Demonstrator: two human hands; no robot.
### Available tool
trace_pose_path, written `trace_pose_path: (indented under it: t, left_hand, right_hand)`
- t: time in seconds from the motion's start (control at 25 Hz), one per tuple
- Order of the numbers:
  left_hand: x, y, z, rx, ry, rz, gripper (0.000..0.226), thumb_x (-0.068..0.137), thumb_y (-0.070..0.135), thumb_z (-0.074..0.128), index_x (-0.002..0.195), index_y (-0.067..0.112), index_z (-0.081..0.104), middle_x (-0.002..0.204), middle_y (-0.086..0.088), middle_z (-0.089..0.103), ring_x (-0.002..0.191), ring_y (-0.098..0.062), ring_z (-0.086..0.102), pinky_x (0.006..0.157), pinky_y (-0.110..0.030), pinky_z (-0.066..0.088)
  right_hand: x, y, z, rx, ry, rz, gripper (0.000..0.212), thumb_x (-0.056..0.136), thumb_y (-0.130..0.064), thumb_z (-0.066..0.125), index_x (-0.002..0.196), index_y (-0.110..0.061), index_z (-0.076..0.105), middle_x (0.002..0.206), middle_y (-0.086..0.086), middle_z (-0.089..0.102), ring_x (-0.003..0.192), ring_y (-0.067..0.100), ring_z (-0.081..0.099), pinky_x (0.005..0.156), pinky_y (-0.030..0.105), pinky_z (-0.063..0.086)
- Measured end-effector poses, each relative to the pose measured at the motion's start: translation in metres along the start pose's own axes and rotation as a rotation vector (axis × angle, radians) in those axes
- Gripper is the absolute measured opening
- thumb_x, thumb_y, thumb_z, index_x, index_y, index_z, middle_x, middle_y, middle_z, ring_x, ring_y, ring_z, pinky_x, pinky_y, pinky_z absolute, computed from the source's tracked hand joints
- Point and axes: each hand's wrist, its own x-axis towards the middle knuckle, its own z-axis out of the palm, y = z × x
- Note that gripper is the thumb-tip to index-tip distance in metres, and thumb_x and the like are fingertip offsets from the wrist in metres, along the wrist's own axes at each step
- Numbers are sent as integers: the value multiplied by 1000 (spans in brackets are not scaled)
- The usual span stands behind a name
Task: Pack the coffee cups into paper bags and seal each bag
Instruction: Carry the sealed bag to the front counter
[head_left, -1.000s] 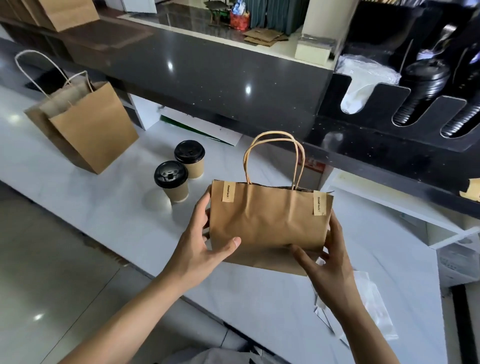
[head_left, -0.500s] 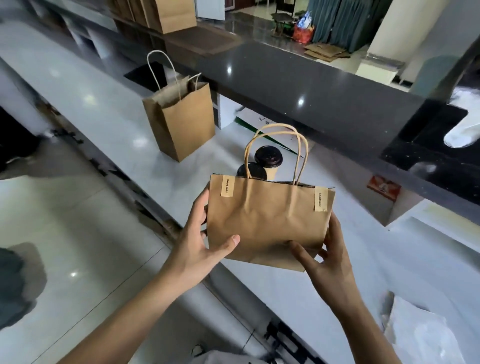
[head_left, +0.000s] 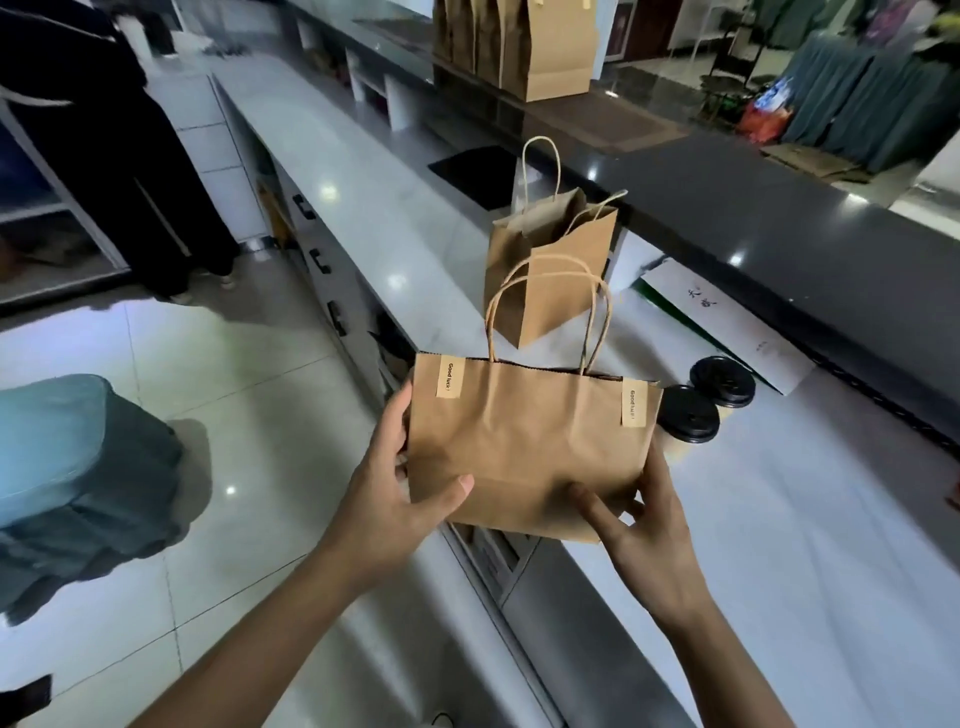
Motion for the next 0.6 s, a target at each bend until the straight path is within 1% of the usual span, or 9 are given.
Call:
trace_pose_path:
  t: [0.08, 0.12, 0.2, 0.24, 0.32, 0.36, 0.4, 0.48, 0.6]
  left_hand:
    - [3, -3, -22, 0, 48, 2, 99, 75, 33, 81, 152, 55, 23, 145, 23, 53, 131, 1, 52, 105, -19, 45]
    - [4, -4, -35, -7, 76, -2, 98, 75, 32, 81, 151, 57, 23, 145, 23, 52, 131, 0, 52, 103, -19, 46]
    - [8, -5, -55, -18, 117, -2, 97, 77, 29, 80, 150, 59, 23, 146, 23, 51, 132, -3, 52, 104, -25, 46]
    - [9, -6, -63, -10, 136, 6, 96, 78, 28, 80, 150, 59, 24, 146, 23, 52, 132, -4, 52, 104, -25, 45]
    - [16, -8, -79, 11, 190, 25, 95, 79, 26, 79, 150, 57, 25, 143, 24, 53, 133, -2, 51, 103, -18, 44]
    - [20, -9, -85, 20, 211, 27, 95, 79, 25, 79, 151, 56, 25, 142, 25, 54, 133, -1, 50, 101, -14, 44]
    - [25, -10, -92, 27, 231, 26, 95, 79, 25, 79, 151, 57, 24, 142, 26, 54, 133, -1, 50, 100, -12, 44]
    - [35, -12, -105, 42, 272, 21, 96, 79, 25, 79, 151, 58, 23, 142, 25, 54, 133, -2, 51, 104, -20, 44]
    - [59, -16, -123, 71, 315, 15, 98, 79, 26, 79, 152, 57, 21, 144, 16, 55, 133, -7, 52, 110, -35, 43]
  right_hand:
    - [15, -7, 23, 3, -42, -22, 74, 87, -23, 81, 141, -54, 41, 132, -15, 57, 114, 6, 58, 96, 26, 50]
    - [23, -11, 36, 5, -64, -38, 73, 87, -21, 80, 139, -55, 42, 129, -18, 59, 112, 6, 59, 93, 23, 51]
    - [39, -19, 57, 9, -98, -63, 73, 86, -21, 80, 135, -60, 42, 123, -23, 60, 109, 4, 60, 82, 16, 54]
    - [46, -23, 67, 9, -115, -71, 73, 86, -22, 80, 136, -58, 42, 123, -22, 60, 109, 4, 61, 81, 18, 57]
    - [64, -30, 87, 5, -151, -93, 72, 86, -22, 80, 144, -44, 43, 129, -13, 60, 111, 14, 61, 93, 31, 57]
    - [73, -32, 95, 4, -169, -104, 72, 87, -21, 80, 146, -38, 43, 130, -9, 60, 111, 19, 61, 96, 38, 56]
    - [83, -35, 103, 5, -189, -117, 72, 87, -19, 79, 147, -35, 43, 130, -8, 60, 111, 21, 61, 97, 41, 55]
    - [104, -42, 120, 14, -217, -147, 72, 87, -16, 78, 147, -35, 42, 129, -12, 62, 112, 15, 62, 96, 41, 56]
    - [139, -49, 146, 48, -263, -179, 74, 88, -13, 77, 149, -34, 41, 135, -12, 60, 124, 11, 58, 101, 43, 54]
